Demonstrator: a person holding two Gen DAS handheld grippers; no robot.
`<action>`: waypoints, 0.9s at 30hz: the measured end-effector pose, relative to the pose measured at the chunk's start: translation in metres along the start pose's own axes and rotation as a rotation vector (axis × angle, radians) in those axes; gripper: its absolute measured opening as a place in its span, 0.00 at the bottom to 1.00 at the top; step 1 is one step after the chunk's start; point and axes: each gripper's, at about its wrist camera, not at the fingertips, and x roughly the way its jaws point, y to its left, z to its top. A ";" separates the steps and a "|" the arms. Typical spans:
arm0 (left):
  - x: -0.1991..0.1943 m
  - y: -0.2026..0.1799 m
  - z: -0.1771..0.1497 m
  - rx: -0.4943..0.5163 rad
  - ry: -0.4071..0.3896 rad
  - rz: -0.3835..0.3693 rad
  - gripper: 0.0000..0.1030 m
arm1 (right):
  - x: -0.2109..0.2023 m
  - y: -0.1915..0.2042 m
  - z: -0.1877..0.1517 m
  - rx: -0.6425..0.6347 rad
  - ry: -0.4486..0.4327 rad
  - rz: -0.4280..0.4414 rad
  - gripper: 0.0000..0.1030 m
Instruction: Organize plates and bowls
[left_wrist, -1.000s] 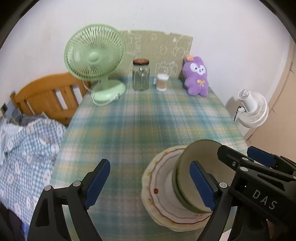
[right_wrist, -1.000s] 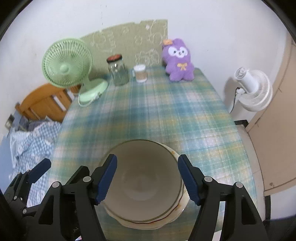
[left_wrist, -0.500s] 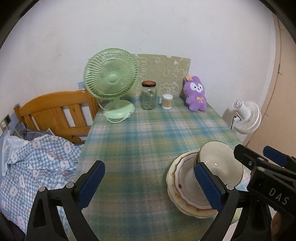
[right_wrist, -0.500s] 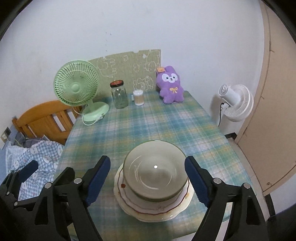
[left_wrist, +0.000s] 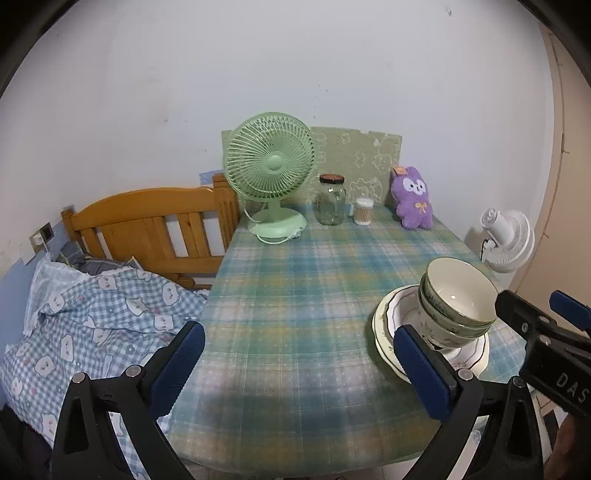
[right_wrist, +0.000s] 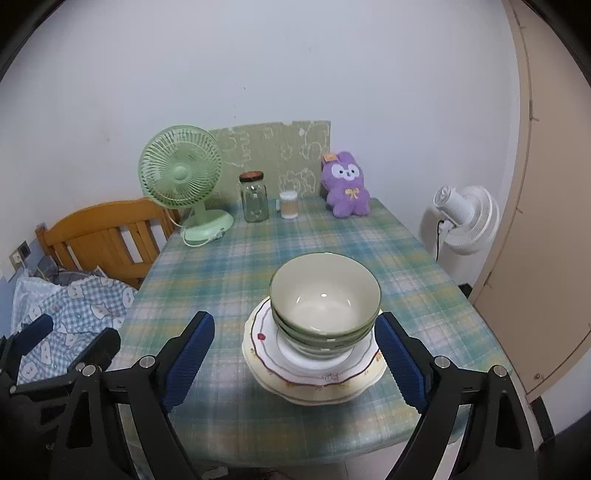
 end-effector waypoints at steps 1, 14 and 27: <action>-0.003 0.002 -0.003 -0.002 -0.011 0.001 1.00 | -0.003 0.002 -0.004 -0.006 -0.011 -0.008 0.90; -0.013 0.011 -0.033 -0.011 -0.072 -0.001 1.00 | -0.011 0.005 -0.044 0.000 -0.054 -0.005 0.91; -0.021 0.010 -0.029 -0.021 -0.108 -0.012 1.00 | -0.016 0.000 -0.036 0.024 -0.075 0.000 0.91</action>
